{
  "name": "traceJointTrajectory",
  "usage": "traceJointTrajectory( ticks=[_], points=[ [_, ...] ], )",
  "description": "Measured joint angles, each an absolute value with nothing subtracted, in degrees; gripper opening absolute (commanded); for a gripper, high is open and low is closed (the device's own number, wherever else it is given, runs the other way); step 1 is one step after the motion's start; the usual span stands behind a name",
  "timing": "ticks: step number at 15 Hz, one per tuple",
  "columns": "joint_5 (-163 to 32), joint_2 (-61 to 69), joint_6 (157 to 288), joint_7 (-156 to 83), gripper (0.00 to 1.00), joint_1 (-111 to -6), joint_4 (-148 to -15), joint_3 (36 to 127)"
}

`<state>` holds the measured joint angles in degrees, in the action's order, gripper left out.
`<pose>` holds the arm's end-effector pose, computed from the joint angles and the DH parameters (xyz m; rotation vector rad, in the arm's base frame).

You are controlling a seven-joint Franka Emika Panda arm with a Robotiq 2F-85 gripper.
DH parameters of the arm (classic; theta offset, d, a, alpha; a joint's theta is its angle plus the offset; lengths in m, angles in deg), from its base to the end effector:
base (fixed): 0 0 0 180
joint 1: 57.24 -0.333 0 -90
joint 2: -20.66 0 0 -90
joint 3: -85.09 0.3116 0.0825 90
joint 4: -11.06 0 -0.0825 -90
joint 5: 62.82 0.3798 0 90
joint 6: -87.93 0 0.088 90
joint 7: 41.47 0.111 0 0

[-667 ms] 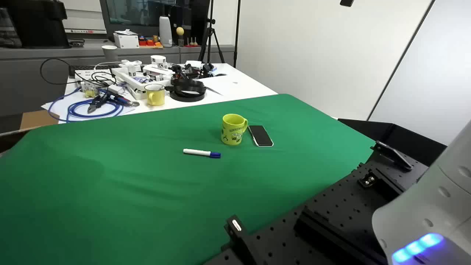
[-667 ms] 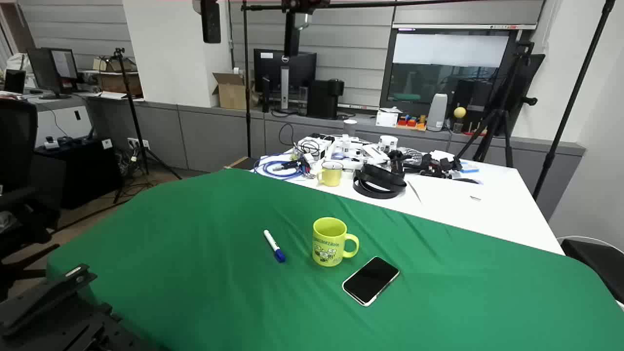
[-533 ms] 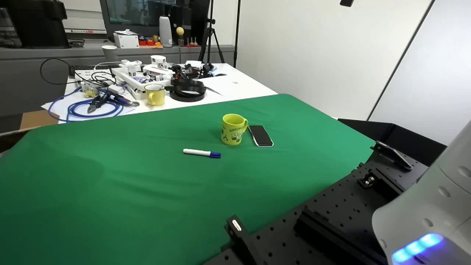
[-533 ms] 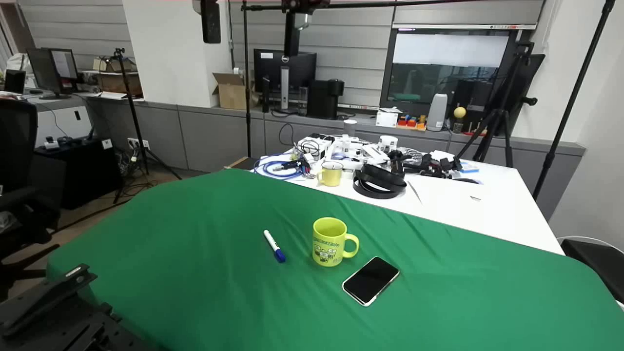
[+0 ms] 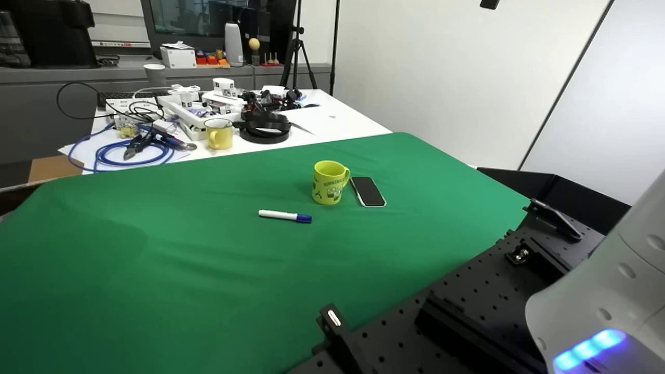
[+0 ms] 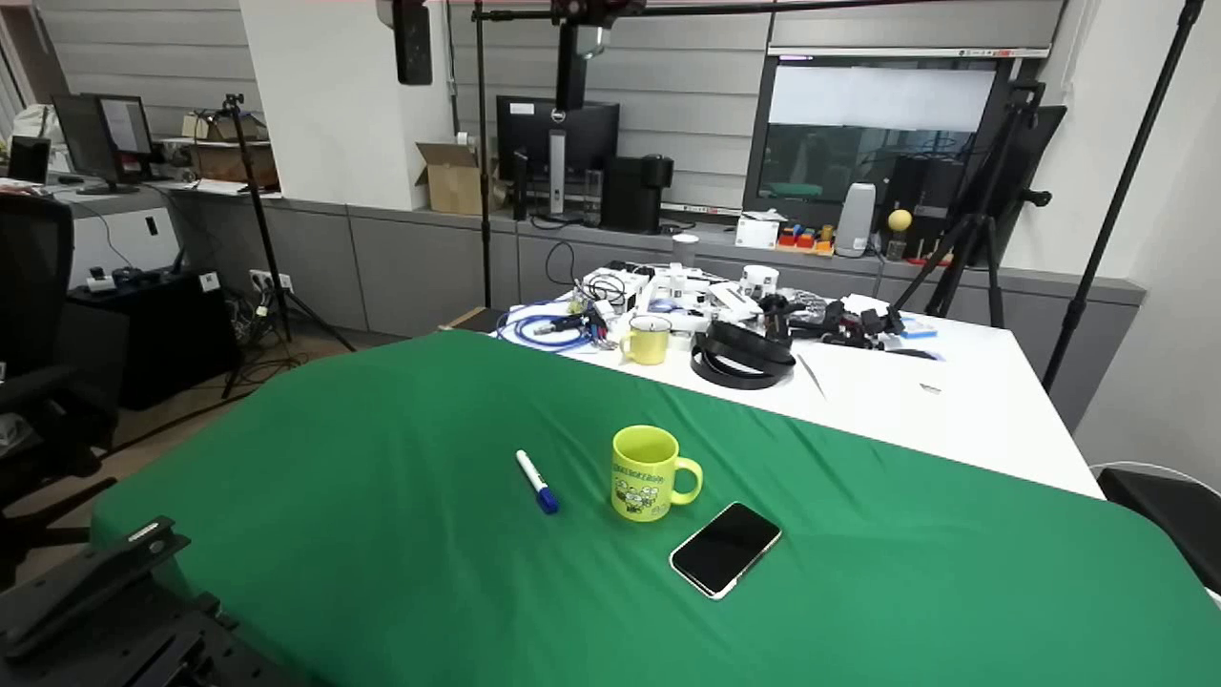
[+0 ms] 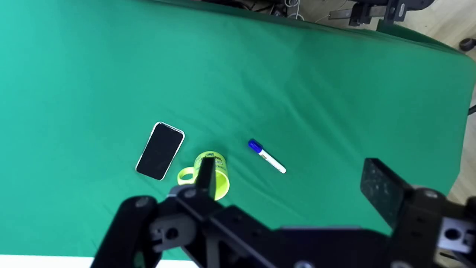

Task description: Put the blue marker inside the yellow mug

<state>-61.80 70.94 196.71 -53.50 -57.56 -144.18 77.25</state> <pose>0.2950 -0.0375 0.4704 -3.0221 -0.1805 -0.1195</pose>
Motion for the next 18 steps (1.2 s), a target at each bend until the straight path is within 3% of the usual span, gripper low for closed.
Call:
traceJointTrajectory(
  ticks=[10,18],
  points=[
    [-63.7,69.3,197.6,-60.7,1.0,-58.4,-144.1,76.8],
    [-64.1,50.4,207.0,-83.4,1.0,-65.6,-139.3,73.6]
  ],
)
